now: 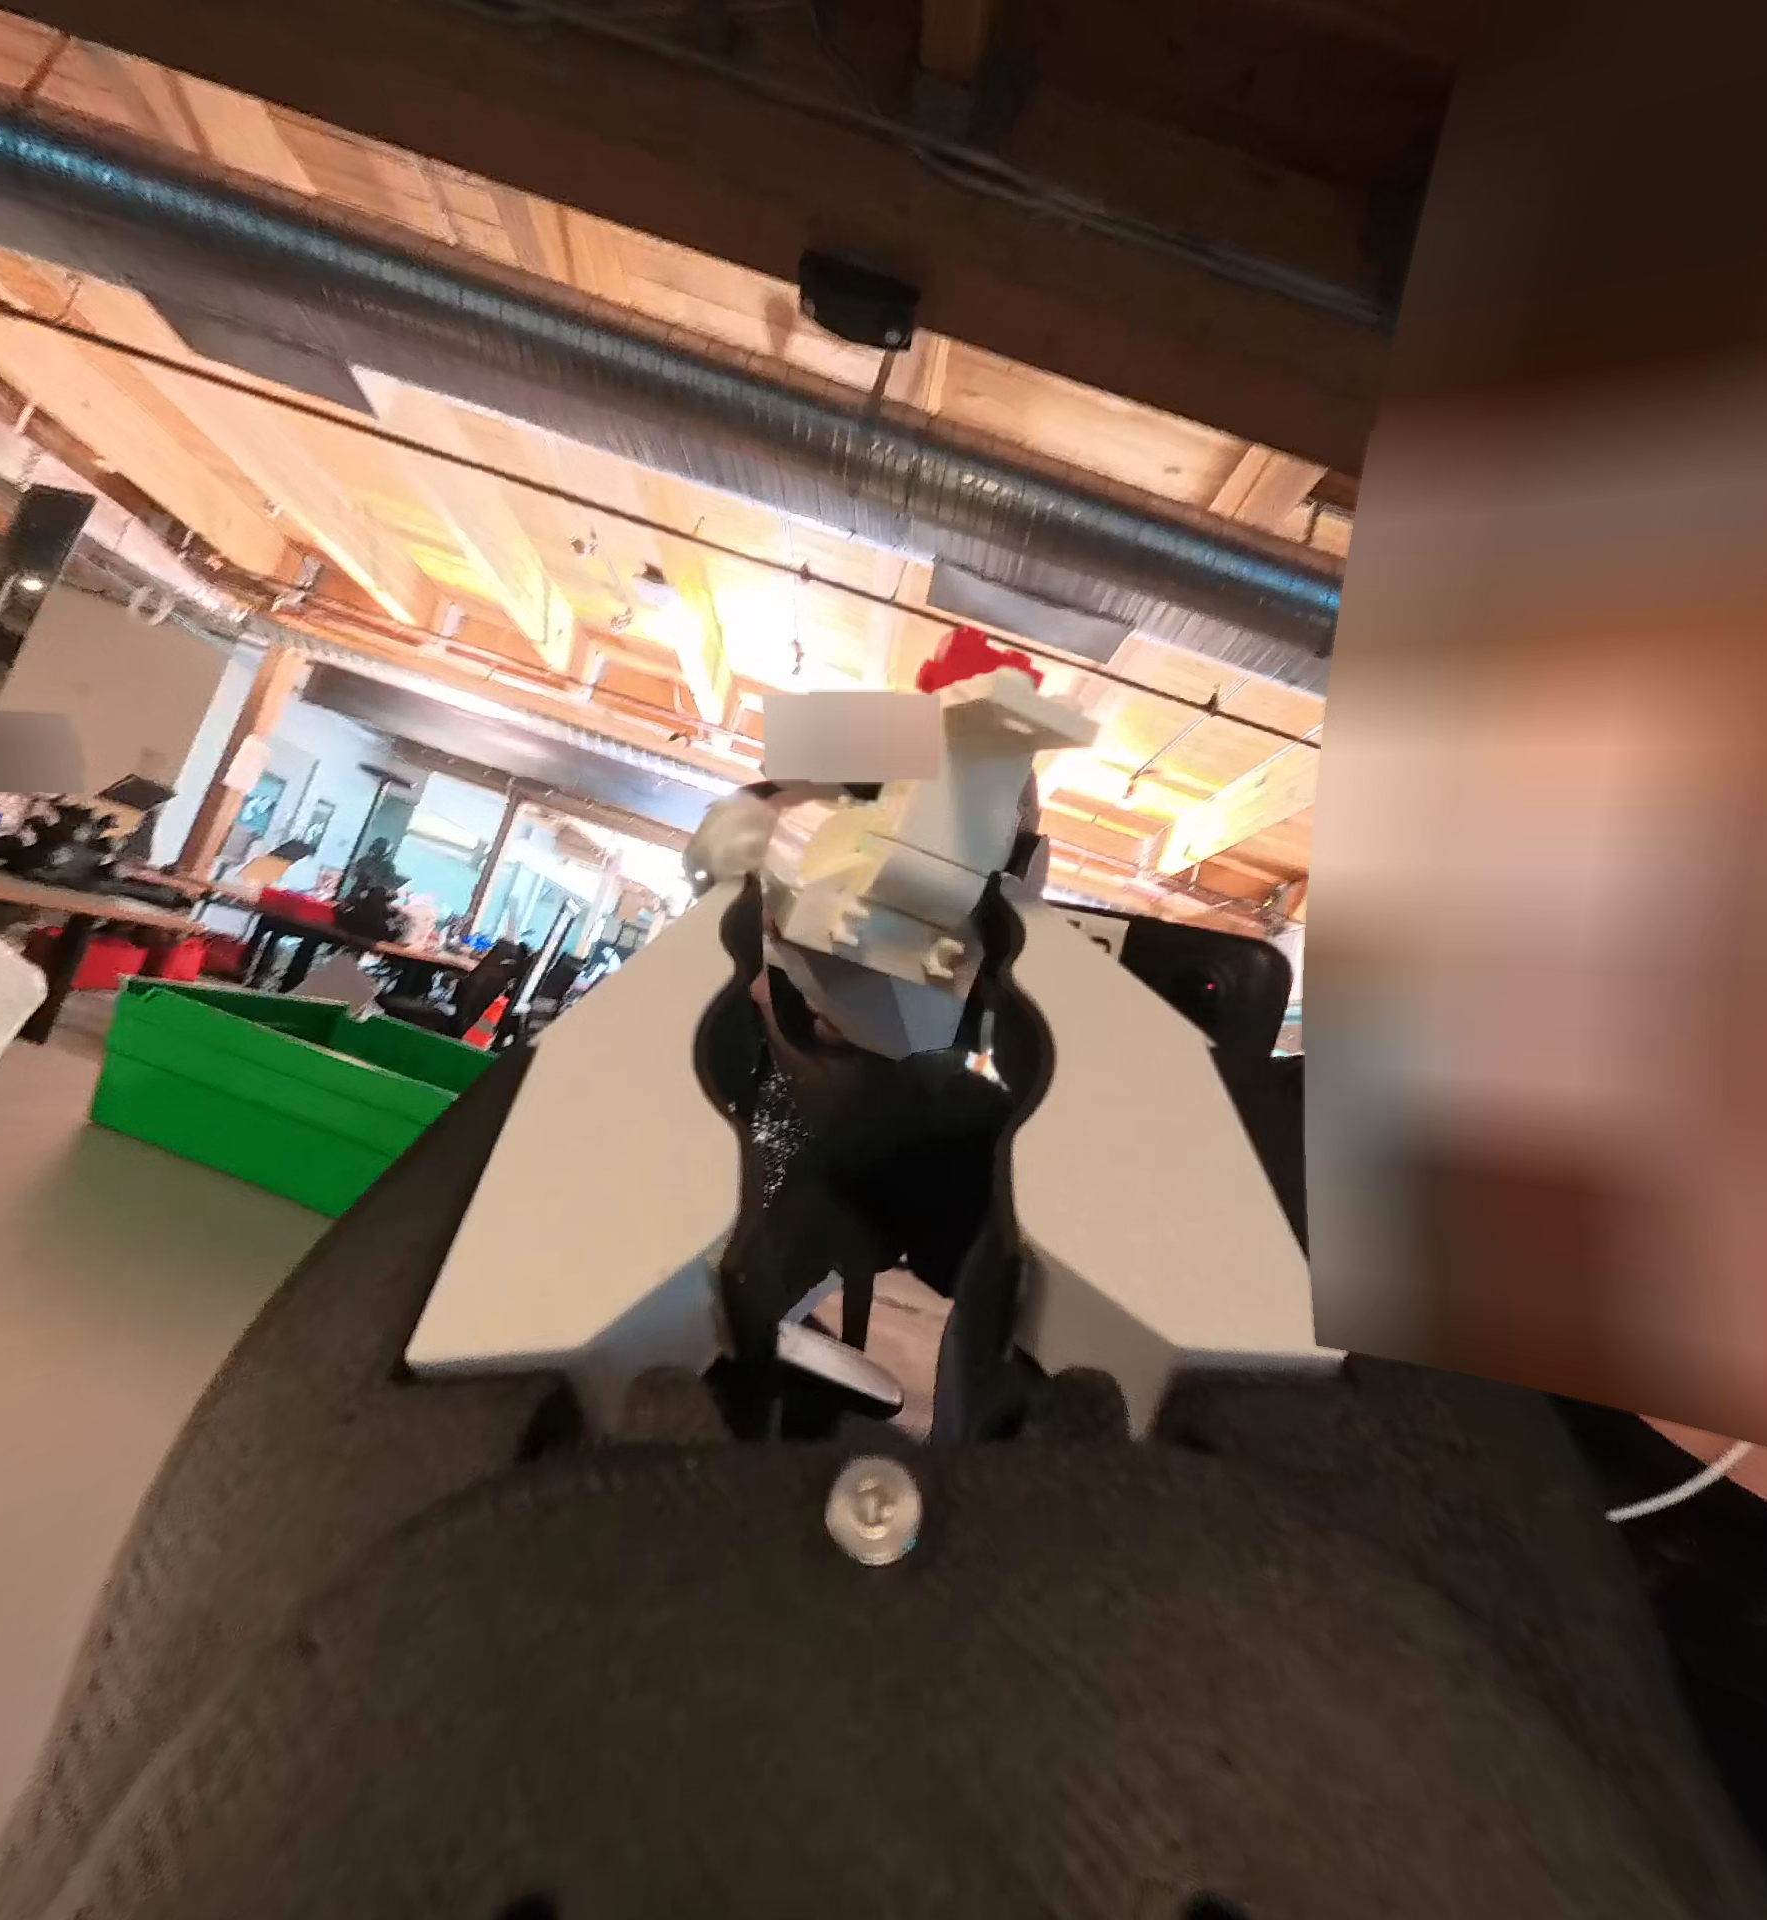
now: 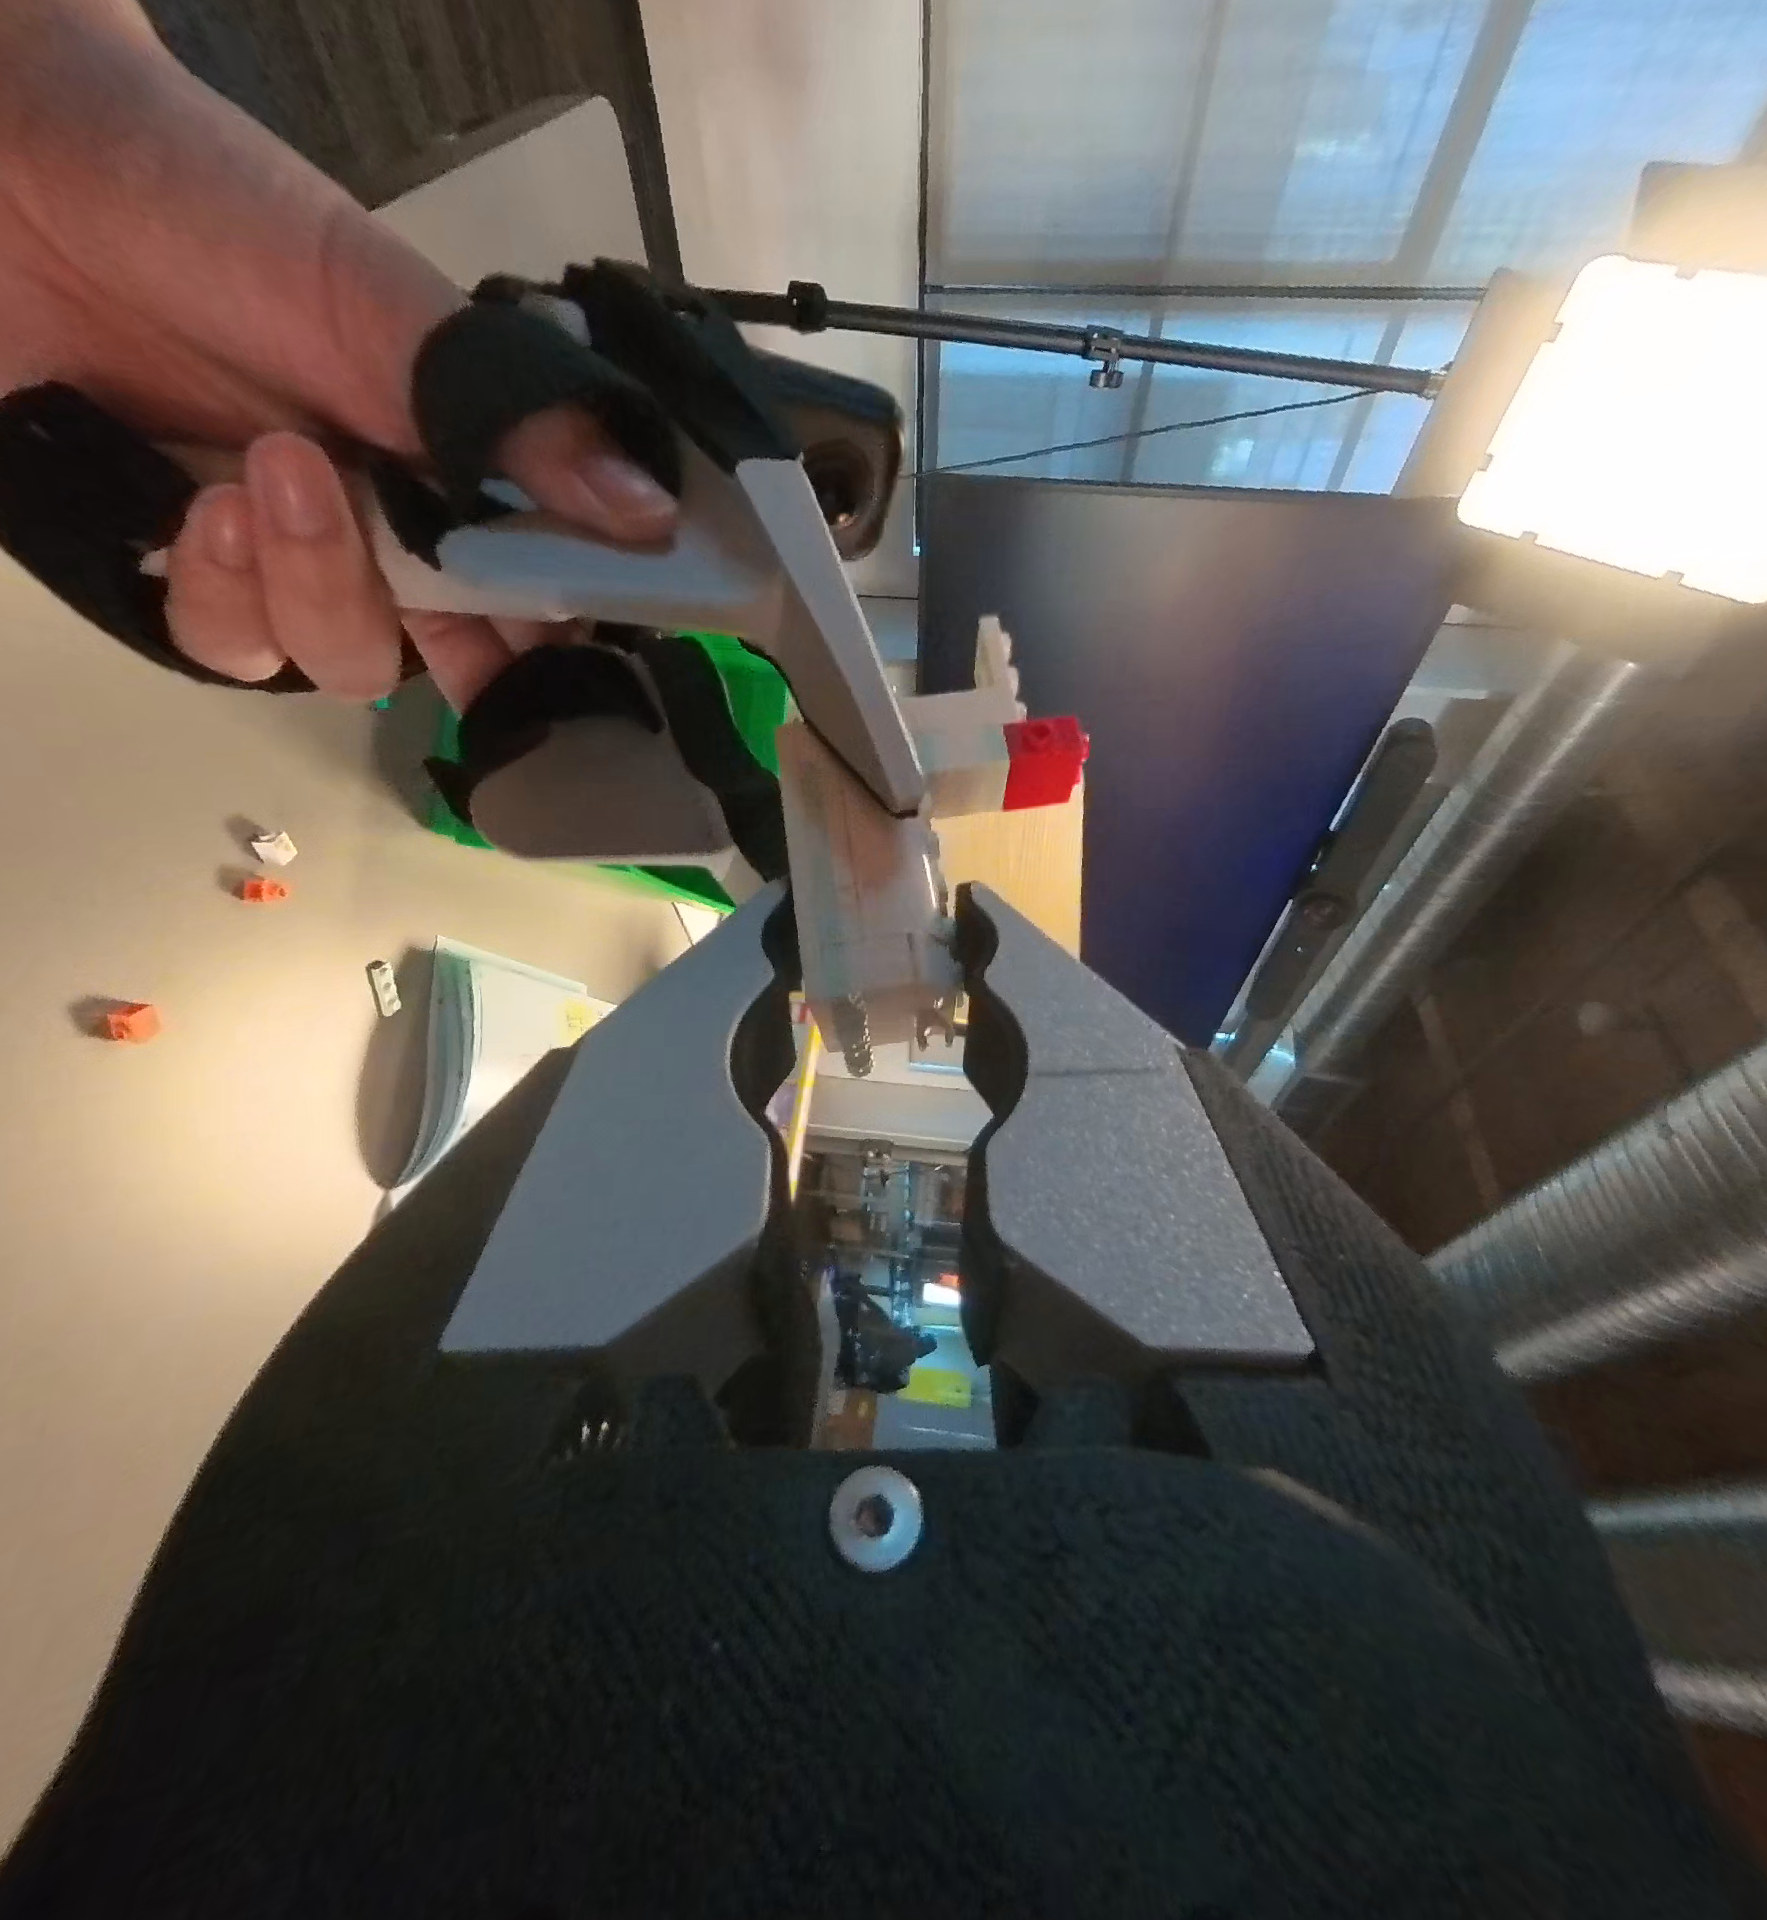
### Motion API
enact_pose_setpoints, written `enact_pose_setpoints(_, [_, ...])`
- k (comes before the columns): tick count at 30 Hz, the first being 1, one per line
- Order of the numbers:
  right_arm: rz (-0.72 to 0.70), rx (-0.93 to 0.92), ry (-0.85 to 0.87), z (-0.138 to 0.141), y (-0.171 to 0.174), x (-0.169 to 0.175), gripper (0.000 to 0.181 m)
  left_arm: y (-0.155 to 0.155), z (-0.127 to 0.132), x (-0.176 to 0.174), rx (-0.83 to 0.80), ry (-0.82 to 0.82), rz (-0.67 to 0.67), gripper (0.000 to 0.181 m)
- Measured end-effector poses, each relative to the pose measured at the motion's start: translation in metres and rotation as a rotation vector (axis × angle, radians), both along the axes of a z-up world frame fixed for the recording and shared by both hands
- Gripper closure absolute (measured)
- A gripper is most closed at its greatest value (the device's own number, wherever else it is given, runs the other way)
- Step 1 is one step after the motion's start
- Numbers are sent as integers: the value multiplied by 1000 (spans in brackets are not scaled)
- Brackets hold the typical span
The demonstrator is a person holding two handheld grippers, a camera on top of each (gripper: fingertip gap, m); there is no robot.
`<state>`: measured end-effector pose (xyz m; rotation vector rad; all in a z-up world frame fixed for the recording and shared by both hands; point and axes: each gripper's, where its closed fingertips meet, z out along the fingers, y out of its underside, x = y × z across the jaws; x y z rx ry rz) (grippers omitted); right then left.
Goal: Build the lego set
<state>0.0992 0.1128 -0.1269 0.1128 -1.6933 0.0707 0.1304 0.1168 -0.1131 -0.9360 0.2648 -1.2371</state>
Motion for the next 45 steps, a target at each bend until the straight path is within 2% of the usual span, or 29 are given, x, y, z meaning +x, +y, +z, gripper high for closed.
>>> enact_pose_setpoints(7, [-27,-13,-8,-5,7,-2,154,7,-5,-2,-30,0,-15,142])
enact_pose_setpoints(12, [-113,-123,-47,-26,34,-16,152,34,-27,-28,-81,-3,66,142])
enact_pose_setpoints(15, [-159,-284,-76,-44,58,-21,145,37,-40,-69,-90,-22,194,142])
enact_pose_setpoints(21, [-192,-735,-118,-104,101,-33,139,8,-59,-138,-67,4,440,143])
enact_pose_setpoints(24, [-184,-883,-73,-129,115,-45,139,-2,-68,-165,-44,24,533,142])
enact_pose_setpoints(26, [-174,-954,-41,-138,120,-55,140,1,-76,-178,-34,48,573,142])
enact_pose_setpoints(29, [-149,-1036,10,-144,124,-67,142,4,-86,-187,-47,21,543,142])
enact_pose_setpoints(34, [-92,-1015,-108,-158,103,-72,146,-11,-78,-200,18,-13,565,142])
enact_pose_setpoints(37, [-18,-1112,-379,-172,60,-74,159,-37,-71,-202,54,-31,589,142])
enact_pose_setpoints(39, [14,-1209,-555,-174,29,-82,158,-51,-74,-204,39,-4,640,142])
enact_pose_setpoints(42, [-40,-1195,-763,-187,-4,-106,157,-69,-84,-206,-11,38,712,142])
enact_pose_setpoints(45, [-131,-1117,-904,-209,-20,-134,153,-82,-94,-212,-55,66,757,142])
